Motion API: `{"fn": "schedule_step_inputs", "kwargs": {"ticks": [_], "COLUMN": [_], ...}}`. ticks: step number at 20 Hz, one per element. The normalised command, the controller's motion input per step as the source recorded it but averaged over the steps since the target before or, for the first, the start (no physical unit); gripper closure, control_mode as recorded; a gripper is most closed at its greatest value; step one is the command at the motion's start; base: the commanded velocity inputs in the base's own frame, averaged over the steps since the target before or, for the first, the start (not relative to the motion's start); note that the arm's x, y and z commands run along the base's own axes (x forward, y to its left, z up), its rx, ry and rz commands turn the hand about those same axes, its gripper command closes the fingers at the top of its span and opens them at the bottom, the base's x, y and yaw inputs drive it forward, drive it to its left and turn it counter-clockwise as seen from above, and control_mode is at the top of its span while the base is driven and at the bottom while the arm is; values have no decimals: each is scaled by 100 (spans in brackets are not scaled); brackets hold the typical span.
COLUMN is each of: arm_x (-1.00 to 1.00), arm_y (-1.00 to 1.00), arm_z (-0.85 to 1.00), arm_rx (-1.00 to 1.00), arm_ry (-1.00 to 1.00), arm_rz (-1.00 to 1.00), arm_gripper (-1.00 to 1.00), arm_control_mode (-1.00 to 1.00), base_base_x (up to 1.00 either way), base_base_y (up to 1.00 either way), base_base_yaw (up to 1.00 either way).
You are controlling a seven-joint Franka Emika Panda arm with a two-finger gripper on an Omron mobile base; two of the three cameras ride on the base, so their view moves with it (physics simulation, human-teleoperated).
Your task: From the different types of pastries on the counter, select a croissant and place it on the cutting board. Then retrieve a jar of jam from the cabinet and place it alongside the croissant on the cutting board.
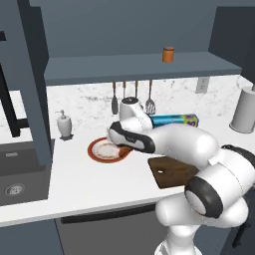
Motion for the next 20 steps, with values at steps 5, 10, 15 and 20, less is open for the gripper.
{"fn": "schedule_step_inputs", "kwargs": {"ticks": [5, 10, 15, 20], "arm_x": [-37, -89, -78, -22], "arm_y": [-18, -71, -94, -35], "arm_z": [3, 60, 70, 17], "arm_rx": [1, 4, 2, 1], "arm_ry": [-2, 0, 0, 0], "arm_rz": [-1, -6, -10, -4], "arm_gripper": [100, 100, 100, 100], "arm_control_mode": [-100, -100, -100, -100], "base_base_x": [0, 0, 0, 0], "base_base_y": [0, 0, 0, 0], "base_base_yaw": [0, 0, 0, 0]}}
